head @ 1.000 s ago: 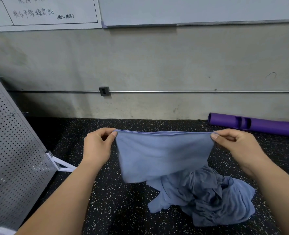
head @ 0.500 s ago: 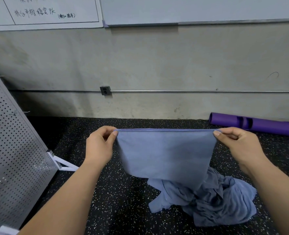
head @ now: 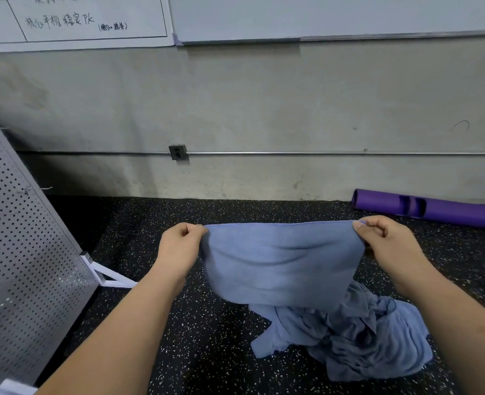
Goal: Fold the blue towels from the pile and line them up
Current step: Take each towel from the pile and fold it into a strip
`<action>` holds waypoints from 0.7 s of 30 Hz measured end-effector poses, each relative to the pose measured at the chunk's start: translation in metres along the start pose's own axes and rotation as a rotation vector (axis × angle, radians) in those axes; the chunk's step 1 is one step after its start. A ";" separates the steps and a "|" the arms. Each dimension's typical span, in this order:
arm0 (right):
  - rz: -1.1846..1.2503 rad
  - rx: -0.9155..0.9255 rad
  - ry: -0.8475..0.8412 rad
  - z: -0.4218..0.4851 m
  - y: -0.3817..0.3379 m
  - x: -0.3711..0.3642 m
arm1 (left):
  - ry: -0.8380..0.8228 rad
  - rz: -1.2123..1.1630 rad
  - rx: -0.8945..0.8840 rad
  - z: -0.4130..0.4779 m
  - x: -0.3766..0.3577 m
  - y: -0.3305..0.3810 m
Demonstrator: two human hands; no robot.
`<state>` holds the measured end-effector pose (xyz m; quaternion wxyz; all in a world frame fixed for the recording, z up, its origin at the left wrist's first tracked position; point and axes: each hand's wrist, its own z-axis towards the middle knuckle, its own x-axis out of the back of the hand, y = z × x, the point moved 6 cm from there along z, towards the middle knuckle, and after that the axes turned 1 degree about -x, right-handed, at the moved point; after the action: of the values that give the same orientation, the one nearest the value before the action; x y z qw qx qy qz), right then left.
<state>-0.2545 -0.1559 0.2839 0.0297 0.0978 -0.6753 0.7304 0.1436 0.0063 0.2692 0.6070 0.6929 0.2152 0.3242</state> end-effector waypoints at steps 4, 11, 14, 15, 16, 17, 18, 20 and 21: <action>0.109 -0.080 0.059 -0.003 0.001 -0.005 | 0.092 -0.106 0.134 -0.013 -0.007 0.000; 0.089 -0.076 0.031 -0.020 -0.009 -0.027 | -0.039 -0.060 0.036 -0.021 -0.031 -0.003; 0.081 -0.059 -0.034 -0.030 -0.013 -0.045 | -0.155 -0.048 -0.024 -0.035 -0.051 0.002; 0.074 -0.053 -0.050 -0.032 -0.013 -0.051 | -0.178 -0.050 -0.041 -0.038 -0.056 0.002; 0.066 -0.047 -0.066 -0.033 -0.013 -0.056 | -0.195 -0.044 -0.056 -0.041 -0.061 0.002; 0.052 -0.043 -0.080 -0.035 -0.012 -0.063 | -0.207 -0.033 -0.068 -0.045 -0.065 0.003; 0.036 -0.038 -0.096 -0.036 -0.011 -0.068 | -0.219 -0.023 -0.076 -0.048 -0.070 0.002; 0.011 -0.020 -0.127 -0.041 -0.010 -0.080 | -0.240 -0.012 -0.083 -0.054 -0.078 0.002; 0.009 -0.012 -0.139 -0.044 -0.010 -0.085 | -0.243 -0.008 -0.087 -0.057 -0.082 0.002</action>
<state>-0.1737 -0.1040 0.2751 -0.0198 0.1450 -0.6804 0.7181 0.0458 -0.0107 0.2590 0.6593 0.6993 0.1285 0.2443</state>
